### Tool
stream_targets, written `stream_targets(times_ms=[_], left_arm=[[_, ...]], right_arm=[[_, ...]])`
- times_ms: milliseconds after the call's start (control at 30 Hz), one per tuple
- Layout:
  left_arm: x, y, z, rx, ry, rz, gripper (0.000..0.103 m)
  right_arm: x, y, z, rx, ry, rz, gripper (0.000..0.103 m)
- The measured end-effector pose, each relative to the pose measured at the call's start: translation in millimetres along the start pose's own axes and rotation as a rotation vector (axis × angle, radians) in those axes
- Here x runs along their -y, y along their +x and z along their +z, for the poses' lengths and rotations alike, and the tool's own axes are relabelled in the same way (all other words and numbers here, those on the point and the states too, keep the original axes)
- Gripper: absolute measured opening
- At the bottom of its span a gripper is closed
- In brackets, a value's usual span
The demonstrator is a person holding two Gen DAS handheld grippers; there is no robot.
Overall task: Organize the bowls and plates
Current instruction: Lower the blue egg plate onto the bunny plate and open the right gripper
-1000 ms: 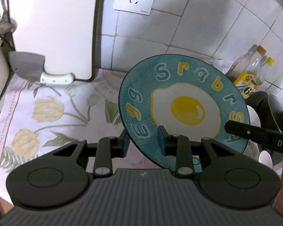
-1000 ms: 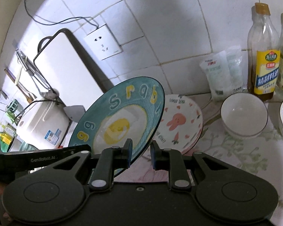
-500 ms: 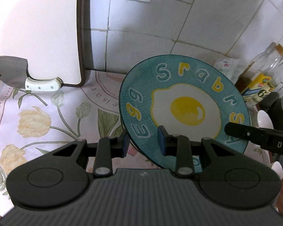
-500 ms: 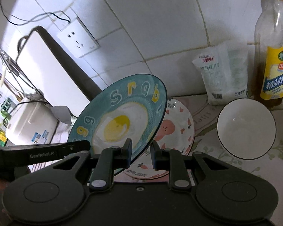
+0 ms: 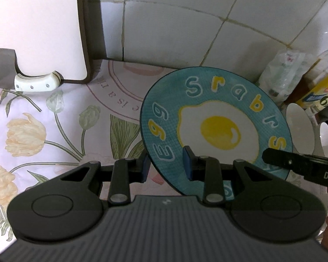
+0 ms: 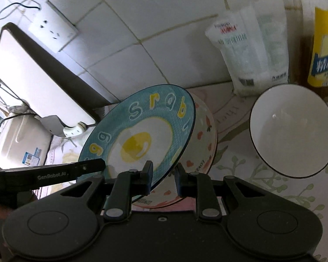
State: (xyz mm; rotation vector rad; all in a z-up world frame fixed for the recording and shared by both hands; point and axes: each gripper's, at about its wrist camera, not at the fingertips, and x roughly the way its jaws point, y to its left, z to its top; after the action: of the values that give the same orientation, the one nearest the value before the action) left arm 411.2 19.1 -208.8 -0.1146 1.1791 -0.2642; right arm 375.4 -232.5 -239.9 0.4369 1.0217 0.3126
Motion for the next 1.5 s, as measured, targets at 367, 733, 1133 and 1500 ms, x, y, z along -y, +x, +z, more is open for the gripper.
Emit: stream_targets(times_ms=[367, 733, 1133, 1500], left_arm=[[-5, 15, 4, -0.071, -0.019, -0.02, 0.029], [-6, 22, 11, -0.121, -0.035, -0.02, 0.029], [3, 21, 4, -0.161, -0.011, 0.049, 0.033], [17, -21, -10, -0.11, 0.035, 0.069, 0.032]], right_arm=[[2, 15, 3, -0.057, 0.046, -0.039, 0.025], [-17, 28, 15, -0.096, -0.015, -0.162, 0.025], [-17, 31, 19, -0.105, -0.06, -0.203, 0.027], [-23, 13, 10, -0.095, -0.098, -0.176, 0.028]])
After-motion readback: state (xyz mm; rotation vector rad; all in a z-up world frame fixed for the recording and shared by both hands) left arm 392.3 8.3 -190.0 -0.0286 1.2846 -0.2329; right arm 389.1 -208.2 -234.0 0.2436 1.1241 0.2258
